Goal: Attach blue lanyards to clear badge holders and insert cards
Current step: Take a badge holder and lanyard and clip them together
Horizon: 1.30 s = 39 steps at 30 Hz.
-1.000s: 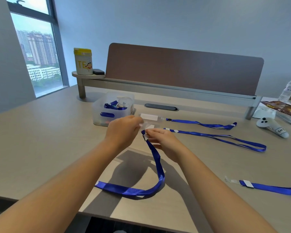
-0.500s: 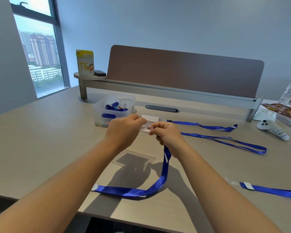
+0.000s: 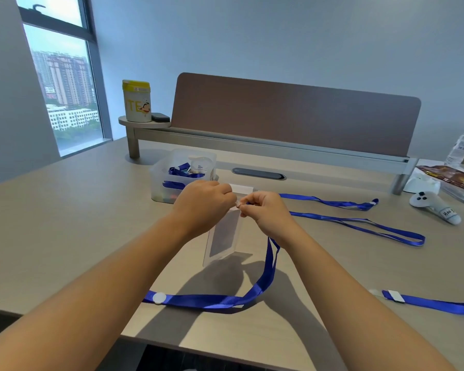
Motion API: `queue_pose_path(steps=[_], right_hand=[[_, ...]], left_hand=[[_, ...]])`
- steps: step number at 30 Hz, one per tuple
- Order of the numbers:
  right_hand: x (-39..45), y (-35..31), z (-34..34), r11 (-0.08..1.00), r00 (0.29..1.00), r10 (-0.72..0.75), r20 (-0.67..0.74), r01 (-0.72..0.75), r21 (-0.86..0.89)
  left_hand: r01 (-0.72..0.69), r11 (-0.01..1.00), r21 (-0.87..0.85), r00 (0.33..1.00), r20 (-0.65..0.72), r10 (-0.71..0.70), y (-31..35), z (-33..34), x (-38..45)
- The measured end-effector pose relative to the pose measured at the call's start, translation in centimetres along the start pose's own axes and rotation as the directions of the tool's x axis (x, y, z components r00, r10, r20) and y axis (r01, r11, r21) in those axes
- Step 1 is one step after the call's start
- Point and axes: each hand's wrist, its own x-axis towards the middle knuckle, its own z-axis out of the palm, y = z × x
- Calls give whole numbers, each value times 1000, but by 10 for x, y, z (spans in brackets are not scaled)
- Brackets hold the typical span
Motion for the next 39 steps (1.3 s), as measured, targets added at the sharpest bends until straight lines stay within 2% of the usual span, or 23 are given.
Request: queue_pose_path(steps=[5,8,10,14,19,21,23,25,28,29,31,34,39], right_hand=[[-1,-2,1,999,999,-28,-23,27,-36],[-2,-3,2,1000,998,-21,-56,21,-8],[-1,-4,3,999,996,-26,-87,28,17],[-2,-6,5,998,992,-47,-121,52,34],[-2,-7,7,997,987,-69,-144,72,11],[-3,-9,8,996,986,-89,-140,91,10],[-3,-11,9,994,986,-111,-127,112,-2],[-2,-13,8,993,986,-114,-125,117,18],[1,-14,4,985,991,-48,-122,67,156],[2,-14,2,979,994,-5,-108,26,202],[5,-14,-1,950,996,77,-48,-59,308],[7,-12,-6,880,987,150,58,-160,447],[11,-9,-14,817,964,245,101,-262,515]], left_hand=[[28,1000,2,999,-47,-28,2,6,0],[133,987,-87,985,-99,-141,6,11,-1],[251,932,-260,951,-114,-287,12,11,0],[442,721,-533,849,-11,-529,19,12,4],[525,474,-707,743,109,-660,23,14,7],[542,317,-778,692,198,-695,22,14,8],[530,100,-842,626,309,-716,19,13,9],[517,-76,-853,594,421,-686,16,11,9],[506,-231,-831,602,532,-595,12,7,7],[498,-250,-830,623,543,-563,12,5,6],[493,-222,-841,665,529,-527,13,4,5],[557,-65,-828,666,492,-560,17,6,4],[642,178,-746,688,457,-564,21,18,4]])
